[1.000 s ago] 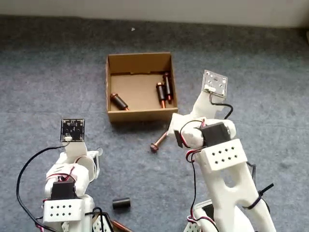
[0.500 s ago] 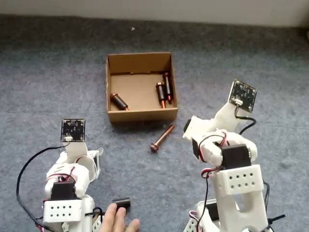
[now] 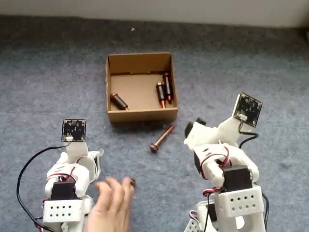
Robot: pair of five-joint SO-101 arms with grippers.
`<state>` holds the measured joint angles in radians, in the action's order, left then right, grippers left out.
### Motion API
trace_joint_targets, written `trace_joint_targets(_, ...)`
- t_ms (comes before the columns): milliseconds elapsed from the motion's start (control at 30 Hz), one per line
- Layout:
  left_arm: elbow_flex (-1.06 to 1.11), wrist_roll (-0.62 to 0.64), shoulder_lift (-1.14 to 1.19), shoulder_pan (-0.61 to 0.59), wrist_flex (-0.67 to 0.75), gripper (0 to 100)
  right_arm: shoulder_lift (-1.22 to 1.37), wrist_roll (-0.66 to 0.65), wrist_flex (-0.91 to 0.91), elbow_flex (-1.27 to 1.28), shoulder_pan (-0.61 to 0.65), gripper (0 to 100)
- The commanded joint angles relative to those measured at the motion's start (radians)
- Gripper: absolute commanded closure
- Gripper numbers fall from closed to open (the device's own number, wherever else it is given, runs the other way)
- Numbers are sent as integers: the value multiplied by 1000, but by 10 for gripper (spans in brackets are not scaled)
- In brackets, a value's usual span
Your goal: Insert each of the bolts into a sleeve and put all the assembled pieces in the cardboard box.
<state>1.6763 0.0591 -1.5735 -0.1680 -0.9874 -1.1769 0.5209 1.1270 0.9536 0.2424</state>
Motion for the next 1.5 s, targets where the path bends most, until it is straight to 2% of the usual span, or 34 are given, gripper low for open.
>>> trace_joint_targets(0, 28, 8, -7, 10, -5, 784, -36, -11, -19, -7, -10, 995)
trace_joint_targets(733, 28, 9, -7, 10, -5, 784, -41, -12, -27, 33, -10, 995)
trace_joint_targets(1000, 27, 12, -7, 13, -8, 784, -42, -12, 7, -102, -7, 995)
trace_joint_targets(1233, 27, 8, -7, 151, -8, 784, -134, -15, 116, -205, -2, 995)
trace_joint_targets(1367, 27, 9, -7, 217, -9, 784, -282, -203, 114, -213, 107, 995)
trace_joint_targets(1467, 27, 8, -7, 255, -11, 783, -381, -264, 117, -211, 193, 995)
